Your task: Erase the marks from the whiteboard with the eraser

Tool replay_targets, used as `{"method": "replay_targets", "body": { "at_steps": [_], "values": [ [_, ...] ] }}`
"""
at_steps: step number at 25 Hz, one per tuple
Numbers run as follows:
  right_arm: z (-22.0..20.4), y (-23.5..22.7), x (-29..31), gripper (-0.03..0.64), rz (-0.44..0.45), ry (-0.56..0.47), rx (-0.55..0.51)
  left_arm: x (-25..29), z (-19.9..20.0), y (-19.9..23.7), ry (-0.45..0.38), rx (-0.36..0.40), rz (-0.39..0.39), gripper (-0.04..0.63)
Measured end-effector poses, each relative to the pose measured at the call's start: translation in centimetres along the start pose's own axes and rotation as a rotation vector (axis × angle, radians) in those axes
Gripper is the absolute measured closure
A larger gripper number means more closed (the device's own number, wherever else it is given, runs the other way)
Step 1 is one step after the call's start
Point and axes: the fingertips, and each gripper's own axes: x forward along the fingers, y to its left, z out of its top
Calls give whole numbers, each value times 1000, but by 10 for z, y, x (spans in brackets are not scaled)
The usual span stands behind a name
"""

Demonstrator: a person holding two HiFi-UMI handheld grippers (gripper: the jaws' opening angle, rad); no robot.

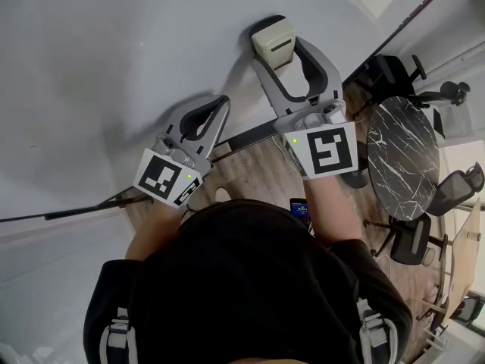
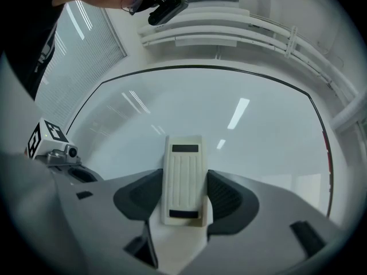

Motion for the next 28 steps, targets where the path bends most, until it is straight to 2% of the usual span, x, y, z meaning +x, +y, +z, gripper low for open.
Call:
{"method": "replay_targets", "body": {
  "at_steps": [4, 18, 22, 28],
  "values": [
    [-5, -18, 1, 374, -43, -2, -13, 4, 1, 4, 1, -6, -14, 591],
    [-55, -138, -31, 376, -293, 54, 131, 9, -2, 4, 2, -14, -38, 591],
    [-66, -148, -30, 376, -308, 69, 143, 9, -6, 9, 5, -21, -32, 591],
    [-67, -147, -30, 374, -283, 67, 149, 7, -7, 5, 7, -18, -12, 591]
  ]
}}
